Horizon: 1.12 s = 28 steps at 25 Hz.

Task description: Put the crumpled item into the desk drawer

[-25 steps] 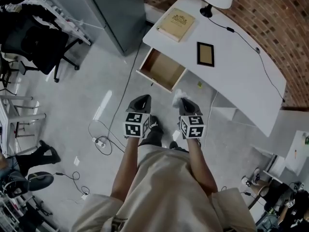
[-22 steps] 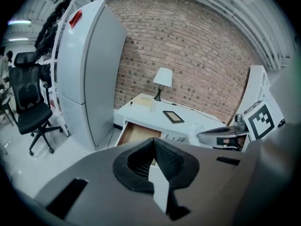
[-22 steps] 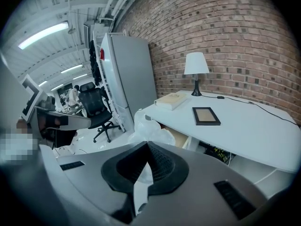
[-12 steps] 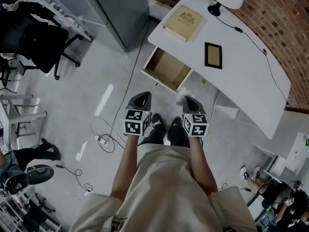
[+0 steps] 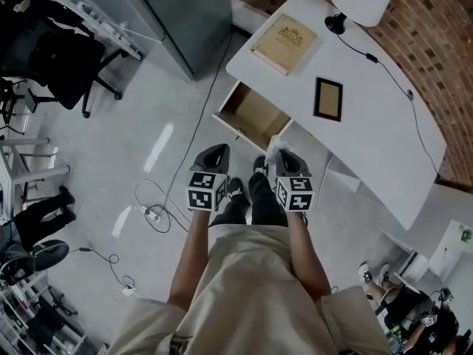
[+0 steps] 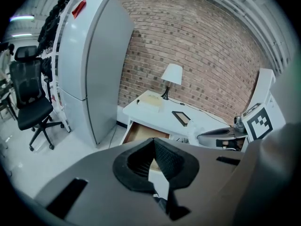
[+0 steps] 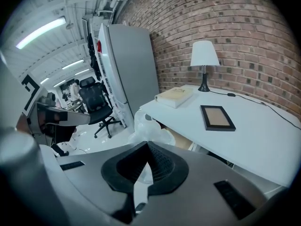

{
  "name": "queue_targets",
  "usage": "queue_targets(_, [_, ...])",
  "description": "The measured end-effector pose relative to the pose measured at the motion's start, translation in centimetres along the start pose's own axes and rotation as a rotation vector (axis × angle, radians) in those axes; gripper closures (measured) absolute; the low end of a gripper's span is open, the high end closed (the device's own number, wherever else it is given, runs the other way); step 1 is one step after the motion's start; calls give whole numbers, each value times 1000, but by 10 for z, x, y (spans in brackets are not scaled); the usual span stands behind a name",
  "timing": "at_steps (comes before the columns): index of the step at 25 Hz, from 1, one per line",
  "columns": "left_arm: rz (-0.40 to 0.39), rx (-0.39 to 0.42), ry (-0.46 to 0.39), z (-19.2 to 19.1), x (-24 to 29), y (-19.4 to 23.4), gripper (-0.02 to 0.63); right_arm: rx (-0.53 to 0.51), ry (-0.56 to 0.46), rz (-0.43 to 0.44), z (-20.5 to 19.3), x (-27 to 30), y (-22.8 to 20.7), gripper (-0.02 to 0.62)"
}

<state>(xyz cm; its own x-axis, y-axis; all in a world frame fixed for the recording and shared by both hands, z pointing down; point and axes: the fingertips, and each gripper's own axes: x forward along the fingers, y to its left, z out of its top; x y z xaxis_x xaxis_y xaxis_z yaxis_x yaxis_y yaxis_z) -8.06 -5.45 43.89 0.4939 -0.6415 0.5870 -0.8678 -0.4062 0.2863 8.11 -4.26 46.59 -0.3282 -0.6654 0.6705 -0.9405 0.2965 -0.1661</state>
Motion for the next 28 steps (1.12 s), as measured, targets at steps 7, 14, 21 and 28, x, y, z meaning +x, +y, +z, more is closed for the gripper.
queue_targets(7, [32, -39, 12, 4, 34, -2, 591, -81, 65, 52, 1, 31, -22, 571])
queue_targets(14, [52, -75, 46, -15, 63, -3, 591, -155, 118, 113, -4, 71, -34, 571])
queue_targets(21, [53, -88, 50, -36, 90, 4, 591, -223, 160, 160, -19, 109, -32, 571])
queue_targets(28, [78, -126, 54, -57, 102, 11, 591, -291, 176, 175, -31, 137, -32, 571])
